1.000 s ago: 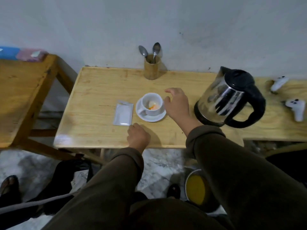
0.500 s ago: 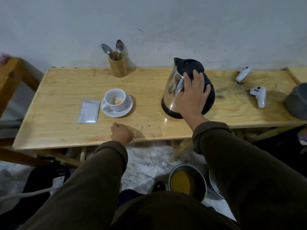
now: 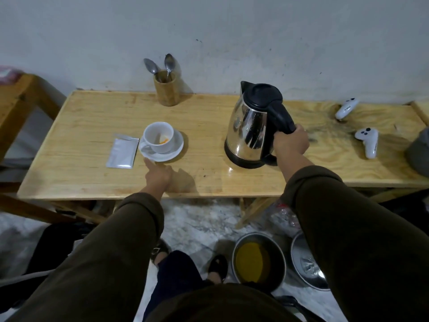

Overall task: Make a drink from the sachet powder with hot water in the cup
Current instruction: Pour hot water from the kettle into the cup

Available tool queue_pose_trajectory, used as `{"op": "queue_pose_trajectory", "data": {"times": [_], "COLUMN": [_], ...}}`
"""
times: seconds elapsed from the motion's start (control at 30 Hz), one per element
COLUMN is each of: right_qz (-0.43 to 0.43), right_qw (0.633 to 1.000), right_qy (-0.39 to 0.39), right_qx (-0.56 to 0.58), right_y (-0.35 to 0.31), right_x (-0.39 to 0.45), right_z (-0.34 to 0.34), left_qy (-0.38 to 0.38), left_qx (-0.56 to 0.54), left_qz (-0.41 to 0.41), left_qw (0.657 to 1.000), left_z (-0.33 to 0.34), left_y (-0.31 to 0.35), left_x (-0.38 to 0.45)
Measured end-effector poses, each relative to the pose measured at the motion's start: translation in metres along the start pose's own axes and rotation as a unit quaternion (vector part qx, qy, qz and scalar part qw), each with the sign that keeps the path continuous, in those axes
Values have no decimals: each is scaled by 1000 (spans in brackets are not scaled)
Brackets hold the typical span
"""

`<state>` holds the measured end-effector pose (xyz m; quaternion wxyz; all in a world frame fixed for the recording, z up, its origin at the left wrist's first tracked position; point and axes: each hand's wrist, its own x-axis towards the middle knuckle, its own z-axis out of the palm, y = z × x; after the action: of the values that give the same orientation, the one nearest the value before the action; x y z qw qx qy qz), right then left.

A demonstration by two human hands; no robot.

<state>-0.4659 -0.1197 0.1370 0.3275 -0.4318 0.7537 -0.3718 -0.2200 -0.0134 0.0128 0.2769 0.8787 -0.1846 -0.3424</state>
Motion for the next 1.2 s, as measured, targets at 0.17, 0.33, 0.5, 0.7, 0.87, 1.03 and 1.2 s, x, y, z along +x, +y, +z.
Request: {"op": "queue_pose_trajectory", "data": {"times": [0.17, 0.33, 0.5, 0.7, 0.87, 1.03, 1.2], "right_qz": [-39, -122, -241, -352, -393, -418, -449], "right_qw": [999, 989, 947, 877, 831, 790, 747], "right_qy": [8, -14, -65, -124, -143, -136, -136], "right_qx": [7, -86, -203, -302, -367, -428, -471], "right_y": [-8, -27, -55, -92, -111, -122, -131], "right_x": [-10, -13, -15, -28, -40, -50, -60], "right_z": [7, 12, 22, 46, 70, 88, 100], "left_qy": [-2, -23, -60, -95, -101, -107, -106], "left_qx": [-57, -43, -53, -90, -72, -54, -51], "left_qz": [9, 15, 23, 57, 88, 75, 62], "left_qw": [998, 999, 997, 990, 988, 990, 991], "left_z": [-10, -17, -21, -28, -33, -36, -36], "left_y": [3, 9, 11, 10, 6, 8, 8], "left_x": [9, 19, 31, 28, 27, 24, 26]}}
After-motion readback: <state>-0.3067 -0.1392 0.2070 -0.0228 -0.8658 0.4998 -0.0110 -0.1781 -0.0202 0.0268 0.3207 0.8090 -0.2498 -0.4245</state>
